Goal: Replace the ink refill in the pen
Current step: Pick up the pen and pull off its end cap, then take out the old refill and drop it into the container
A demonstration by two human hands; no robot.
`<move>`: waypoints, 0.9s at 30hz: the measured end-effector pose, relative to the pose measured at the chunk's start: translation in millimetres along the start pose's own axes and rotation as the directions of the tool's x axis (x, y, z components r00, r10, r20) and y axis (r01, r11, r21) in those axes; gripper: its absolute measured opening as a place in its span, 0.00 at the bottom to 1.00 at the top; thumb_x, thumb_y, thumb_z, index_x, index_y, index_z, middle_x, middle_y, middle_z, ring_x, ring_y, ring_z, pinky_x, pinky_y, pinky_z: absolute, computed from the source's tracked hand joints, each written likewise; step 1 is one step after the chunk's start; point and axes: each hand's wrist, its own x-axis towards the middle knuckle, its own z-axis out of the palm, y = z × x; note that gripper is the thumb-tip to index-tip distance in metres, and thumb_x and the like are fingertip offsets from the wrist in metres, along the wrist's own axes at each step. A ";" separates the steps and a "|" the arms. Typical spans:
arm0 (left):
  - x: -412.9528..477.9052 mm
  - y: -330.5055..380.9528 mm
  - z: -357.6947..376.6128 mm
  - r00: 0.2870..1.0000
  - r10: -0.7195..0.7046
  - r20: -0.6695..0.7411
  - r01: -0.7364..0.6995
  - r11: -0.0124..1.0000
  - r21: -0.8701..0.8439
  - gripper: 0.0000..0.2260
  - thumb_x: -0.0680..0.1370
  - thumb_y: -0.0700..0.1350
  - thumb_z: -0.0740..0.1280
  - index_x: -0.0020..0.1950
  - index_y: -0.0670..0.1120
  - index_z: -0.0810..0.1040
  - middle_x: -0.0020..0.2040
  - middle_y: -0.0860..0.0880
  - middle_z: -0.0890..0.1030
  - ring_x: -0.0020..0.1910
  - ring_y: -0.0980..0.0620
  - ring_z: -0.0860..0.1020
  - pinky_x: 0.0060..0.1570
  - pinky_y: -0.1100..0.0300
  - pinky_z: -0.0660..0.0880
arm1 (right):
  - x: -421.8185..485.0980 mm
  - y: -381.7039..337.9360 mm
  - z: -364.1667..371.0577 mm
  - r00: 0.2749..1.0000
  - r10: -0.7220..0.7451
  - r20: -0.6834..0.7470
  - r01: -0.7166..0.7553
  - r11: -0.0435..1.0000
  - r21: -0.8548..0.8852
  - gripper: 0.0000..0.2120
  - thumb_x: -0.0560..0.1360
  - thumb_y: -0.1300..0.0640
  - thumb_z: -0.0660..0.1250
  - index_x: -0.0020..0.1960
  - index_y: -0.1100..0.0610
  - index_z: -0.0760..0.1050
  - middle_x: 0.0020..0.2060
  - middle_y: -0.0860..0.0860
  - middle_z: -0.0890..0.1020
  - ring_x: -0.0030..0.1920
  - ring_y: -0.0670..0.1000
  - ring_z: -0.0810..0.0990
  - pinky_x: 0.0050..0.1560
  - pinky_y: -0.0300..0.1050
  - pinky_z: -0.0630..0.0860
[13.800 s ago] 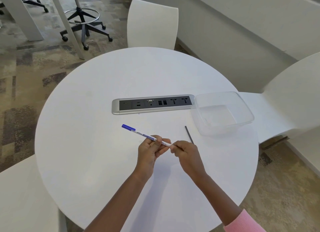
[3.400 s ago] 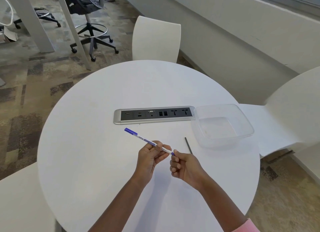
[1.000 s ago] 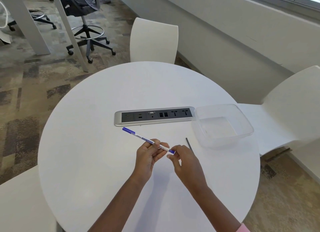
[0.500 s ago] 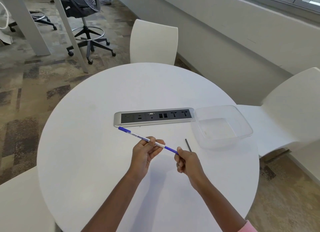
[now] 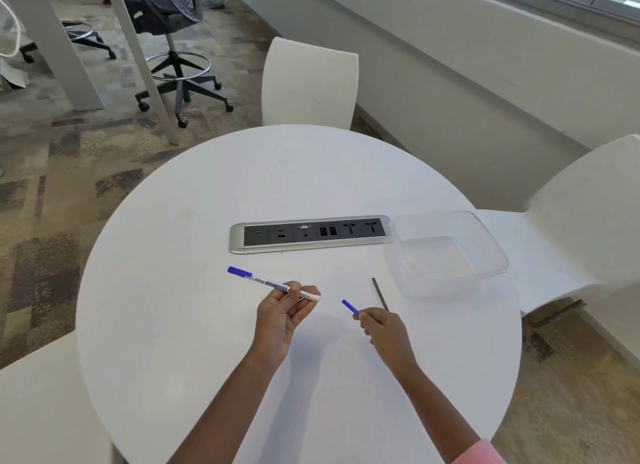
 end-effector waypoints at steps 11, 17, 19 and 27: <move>-1.5 -0.4 -5.7 0.997 -0.055 -0.049 0.053 0.998 -0.036 0.06 0.78 0.37 0.60 0.42 0.39 0.74 0.32 0.45 0.85 0.34 0.51 0.84 0.32 0.64 0.80 | 8.6 37.7 11.2 0.969 -0.102 -0.226 0.055 0.977 -0.205 0.09 0.73 0.66 0.63 0.49 0.60 0.79 0.45 0.56 0.82 0.41 0.51 0.77 0.47 0.41 0.73; -2.3 -1.0 -4.9 0.996 -0.071 -0.051 0.070 0.997 -0.031 0.07 0.78 0.37 0.60 0.42 0.38 0.74 0.32 0.45 0.85 0.34 0.51 0.84 0.31 0.64 0.80 | 12.9 41.1 16.0 0.964 -0.157 -0.213 0.088 0.950 -0.301 0.06 0.72 0.65 0.64 0.47 0.59 0.77 0.42 0.55 0.80 0.41 0.52 0.76 0.40 0.41 0.70; -2.2 -2.0 -4.4 0.996 -0.078 -0.052 0.076 0.997 -0.031 0.07 0.78 0.37 0.60 0.42 0.38 0.74 0.32 0.45 0.85 0.34 0.51 0.84 0.31 0.64 0.80 | 15.5 41.0 17.4 0.965 -0.155 -0.211 0.084 0.947 -0.311 0.05 0.72 0.65 0.64 0.47 0.59 0.76 0.41 0.55 0.80 0.41 0.52 0.76 0.40 0.42 0.69; 0.4 -4.5 -7.7 0.991 -0.130 -0.043 0.128 0.991 -0.045 0.06 0.77 0.37 0.60 0.43 0.38 0.75 0.33 0.44 0.85 0.34 0.50 0.84 0.30 0.63 0.80 | 19.0 38.1 18.2 0.971 -0.136 -0.195 0.089 0.969 -0.231 0.09 0.73 0.65 0.64 0.52 0.58 0.75 0.33 0.50 0.76 0.40 0.50 0.74 0.42 0.41 0.68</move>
